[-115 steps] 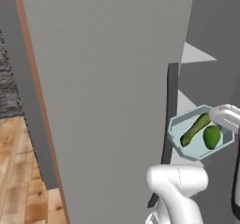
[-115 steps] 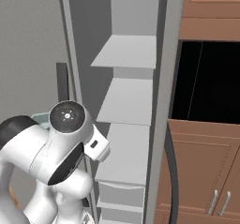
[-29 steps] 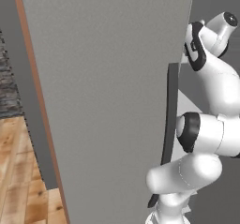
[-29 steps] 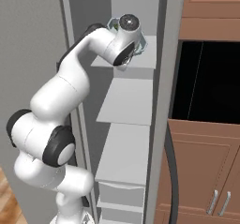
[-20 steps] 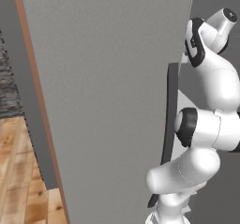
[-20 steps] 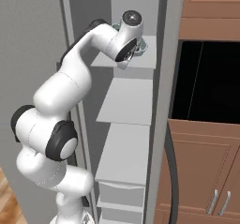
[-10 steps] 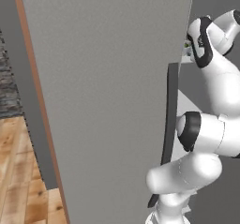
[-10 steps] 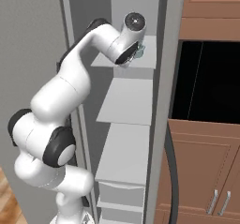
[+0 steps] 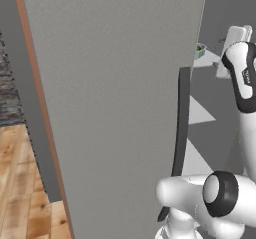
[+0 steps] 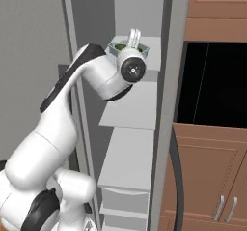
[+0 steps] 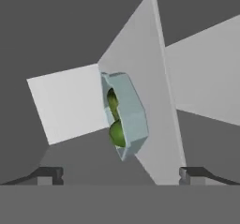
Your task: Take the squash and avocado out of the freezer and place them in the tupperware container on the counter. Then put the tupperware containing the vegetables back in the freezer.
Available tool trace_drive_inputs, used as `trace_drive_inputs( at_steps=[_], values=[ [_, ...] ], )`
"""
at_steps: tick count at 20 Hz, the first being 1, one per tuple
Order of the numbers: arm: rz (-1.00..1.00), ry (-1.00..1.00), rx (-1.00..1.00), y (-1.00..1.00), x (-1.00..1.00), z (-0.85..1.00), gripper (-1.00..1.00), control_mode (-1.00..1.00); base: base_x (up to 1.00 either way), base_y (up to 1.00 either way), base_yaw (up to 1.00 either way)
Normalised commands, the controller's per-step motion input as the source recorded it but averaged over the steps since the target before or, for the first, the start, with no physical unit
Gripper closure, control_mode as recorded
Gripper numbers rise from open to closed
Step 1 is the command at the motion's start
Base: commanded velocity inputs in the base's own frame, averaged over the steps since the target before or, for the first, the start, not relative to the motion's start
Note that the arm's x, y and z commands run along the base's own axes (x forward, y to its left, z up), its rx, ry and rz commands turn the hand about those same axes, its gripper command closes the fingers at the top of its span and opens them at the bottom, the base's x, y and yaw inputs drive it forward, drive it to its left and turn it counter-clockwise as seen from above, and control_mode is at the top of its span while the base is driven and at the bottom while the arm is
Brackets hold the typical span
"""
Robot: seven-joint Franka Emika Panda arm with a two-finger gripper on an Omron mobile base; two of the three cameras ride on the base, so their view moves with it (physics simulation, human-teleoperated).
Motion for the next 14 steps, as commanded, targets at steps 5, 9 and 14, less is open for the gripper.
trace_drive_inputs(
  at_steps=[5, 9, 14],
  values=[
    [-0.07, -0.26, -0.1, 0.69, -1.0, 0.46, -1.0, -1.0, 0.0, 0.0, 0.0],
    [-0.19, -0.22, -0.13, 0.46, -1.0, 0.4, -1.0, -1.0, 0.0, 0.0, 0.0],
    [-0.25, -0.17, -0.11, 0.21, -1.0, 0.32, -1.0, -1.0, 0.0, 0.0, 0.0]
  ],
)
